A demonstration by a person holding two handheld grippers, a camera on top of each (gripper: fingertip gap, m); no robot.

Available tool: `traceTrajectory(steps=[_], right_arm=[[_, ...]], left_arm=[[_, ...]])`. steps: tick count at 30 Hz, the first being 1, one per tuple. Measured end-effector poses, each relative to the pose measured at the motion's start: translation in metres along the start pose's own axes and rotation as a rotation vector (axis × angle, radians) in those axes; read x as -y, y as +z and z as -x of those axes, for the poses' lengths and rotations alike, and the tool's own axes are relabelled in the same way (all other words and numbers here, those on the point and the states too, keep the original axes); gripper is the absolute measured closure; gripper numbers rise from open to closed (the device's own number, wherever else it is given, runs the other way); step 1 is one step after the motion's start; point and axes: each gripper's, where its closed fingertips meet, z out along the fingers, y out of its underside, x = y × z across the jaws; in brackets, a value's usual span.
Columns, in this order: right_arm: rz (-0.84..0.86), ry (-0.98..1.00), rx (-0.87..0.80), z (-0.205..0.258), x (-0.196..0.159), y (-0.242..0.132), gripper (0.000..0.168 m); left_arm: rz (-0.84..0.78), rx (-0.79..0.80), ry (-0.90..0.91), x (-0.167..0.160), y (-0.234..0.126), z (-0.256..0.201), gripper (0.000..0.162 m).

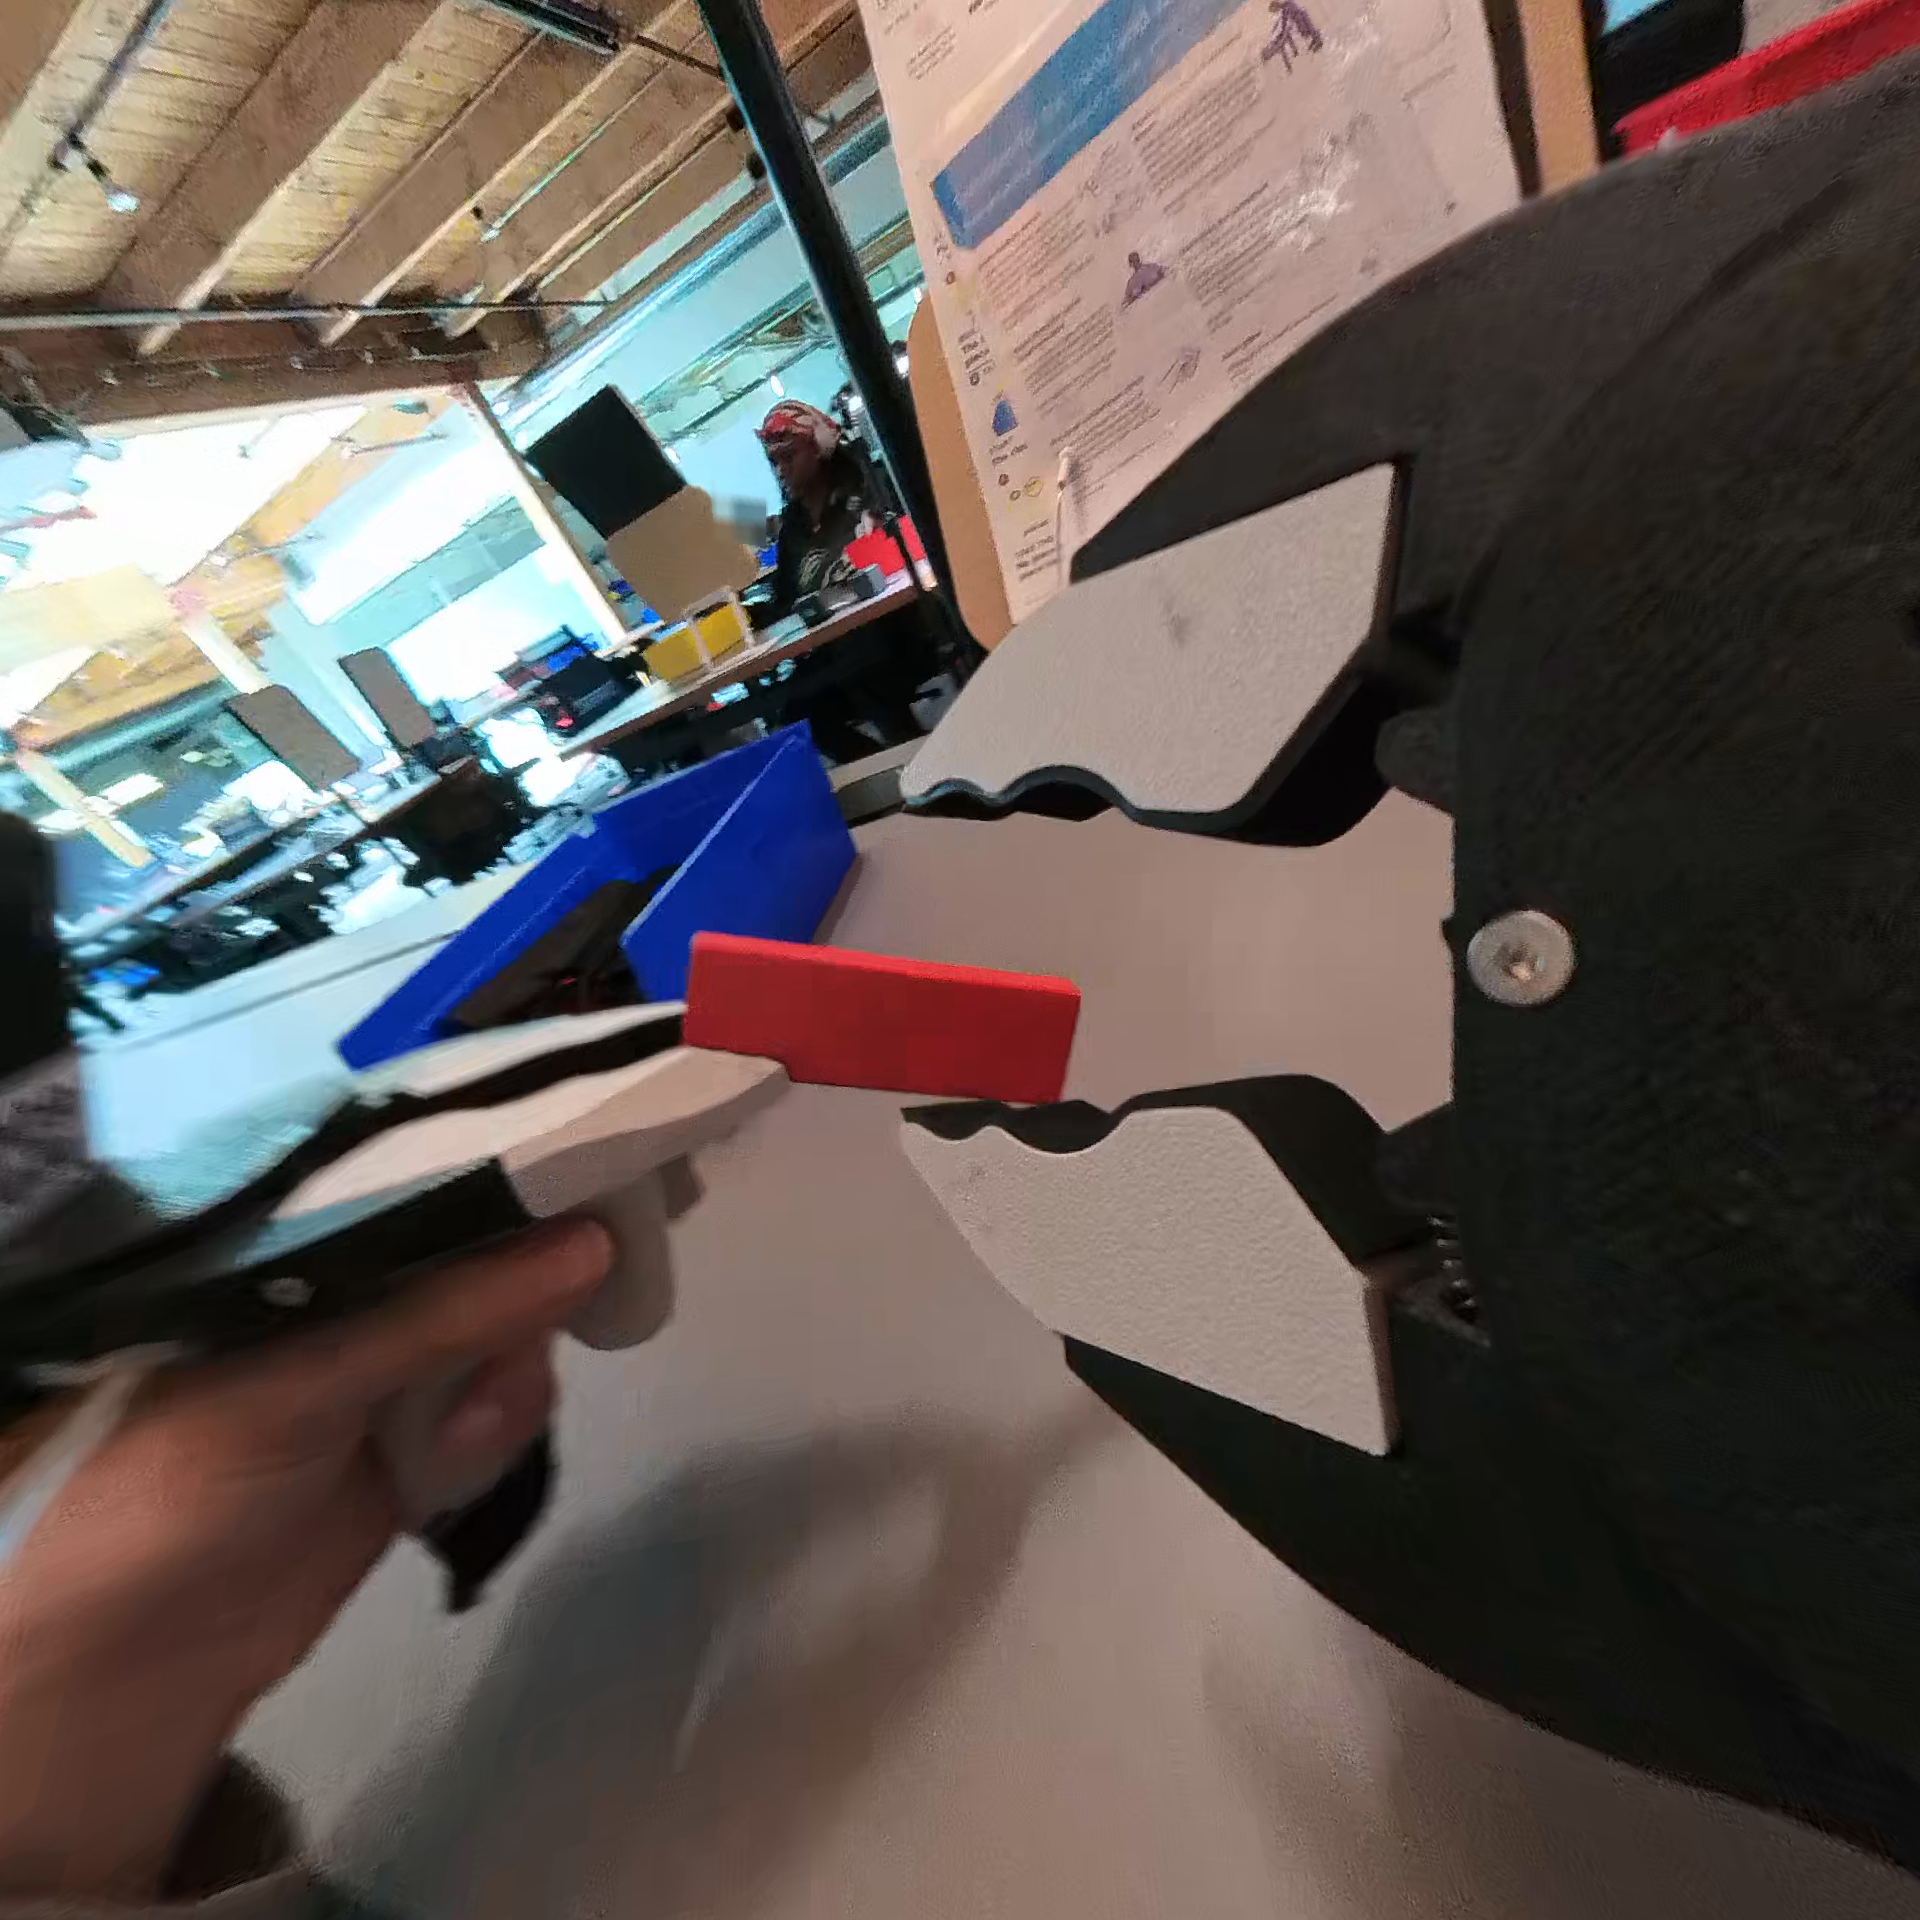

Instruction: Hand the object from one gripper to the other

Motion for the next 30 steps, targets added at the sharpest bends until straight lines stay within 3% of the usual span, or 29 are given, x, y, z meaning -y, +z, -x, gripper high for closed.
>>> traceTrajectory(steps=[1, 7, 13, 17, 20, 24, 28, 30], right_arm=[[0.035, -0.021, 0.003, 0.002, -0.003, 0.002, 0.115], [-0.026, 0.064, 0.14, 0.021, 0.009, 0.0, 0.132], [-0.051, 0.12, 0.305, 0.045, 0.009, 0.0, 0.146], [-0.09, 0.217, 0.288, 0.037, 0.015, 0.001, 0.149], [-0.265, 0.459, 0.258, 0.014, 0.033, -0.005, 0.152], [-0.491, 0.749, 0.241, -0.014, 0.054, -0.019, 0.152], [-0.544, 0.8, 0.261, -0.013, 0.062, -0.018, 0.152], [-0.556, 0.806, 0.288, -0.008, 0.065, -0.017, 0.152]], left_arm=[[0.029, 0.029, 0.061, 0.003, -0.002, -0.003, 0.146], [0.209, 0.059, 0.516, 0.004, -0.016, -0.033, 0.146], [0.206, -0.09, 0.626, 0.003, -0.021, -0.062, 0.146], [0.111, -0.073, 0.644, 0.015, -0.021, -0.064, 0.147], [-0.104, -0.017, 0.562, 0.044, -0.023, -0.064, 0.142], [-0.139, -0.124, 0.378, 0.04, -0.017, -0.066, 0.127], [-0.185, -0.214, 0.248, 0.036, -0.006, -0.072, 0.129], [-0.195, -0.224, 0.225, 0.035, -0.004, -0.072, 0.141]])
